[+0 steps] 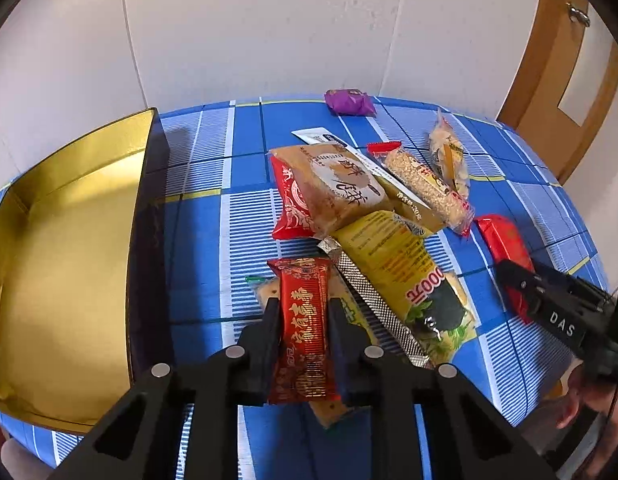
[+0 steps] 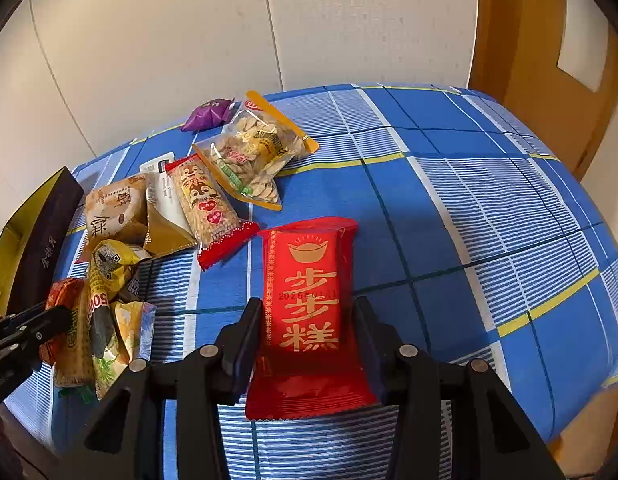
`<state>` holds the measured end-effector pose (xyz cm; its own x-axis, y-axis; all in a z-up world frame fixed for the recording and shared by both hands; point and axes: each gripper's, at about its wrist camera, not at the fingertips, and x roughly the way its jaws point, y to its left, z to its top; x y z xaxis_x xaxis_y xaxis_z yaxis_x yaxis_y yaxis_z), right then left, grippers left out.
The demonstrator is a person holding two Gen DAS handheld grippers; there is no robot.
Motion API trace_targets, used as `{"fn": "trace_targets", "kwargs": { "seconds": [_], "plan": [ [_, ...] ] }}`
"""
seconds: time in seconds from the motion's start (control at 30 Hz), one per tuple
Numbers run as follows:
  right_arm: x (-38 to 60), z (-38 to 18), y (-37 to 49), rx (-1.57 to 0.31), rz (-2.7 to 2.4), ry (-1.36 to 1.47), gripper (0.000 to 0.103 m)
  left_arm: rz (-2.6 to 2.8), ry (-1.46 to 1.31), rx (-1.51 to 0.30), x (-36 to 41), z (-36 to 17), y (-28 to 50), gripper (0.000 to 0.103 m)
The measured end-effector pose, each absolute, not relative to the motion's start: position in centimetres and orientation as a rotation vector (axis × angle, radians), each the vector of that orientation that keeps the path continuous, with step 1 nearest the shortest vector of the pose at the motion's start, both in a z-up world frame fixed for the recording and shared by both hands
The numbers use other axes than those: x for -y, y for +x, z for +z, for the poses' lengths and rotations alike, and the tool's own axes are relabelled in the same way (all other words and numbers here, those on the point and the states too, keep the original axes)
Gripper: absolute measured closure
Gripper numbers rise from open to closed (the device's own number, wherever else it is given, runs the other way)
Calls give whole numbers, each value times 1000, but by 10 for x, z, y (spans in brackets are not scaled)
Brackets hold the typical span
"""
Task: Organize snacks
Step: 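Grasp the small red candy bar with left gripper while right grasps red packet, then release the red candy bar into the tray with left while right holds packet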
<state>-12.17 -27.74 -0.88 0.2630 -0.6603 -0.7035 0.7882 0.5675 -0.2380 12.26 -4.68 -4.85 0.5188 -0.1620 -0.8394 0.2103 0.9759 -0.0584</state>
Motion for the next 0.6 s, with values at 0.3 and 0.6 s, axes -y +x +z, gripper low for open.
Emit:
{"fn": "trace_targets", "kwargs": {
  "seconds": [0.3, 0.6],
  "plan": [
    [277, -9, -122, -853, -989, 166, 56, -250, 3, -939, 26, -43, 103, 81],
    [277, -10, -121, -848, -995, 163, 57, -271, -56, -838, -7, -13, 83, 81]
  ]
}}
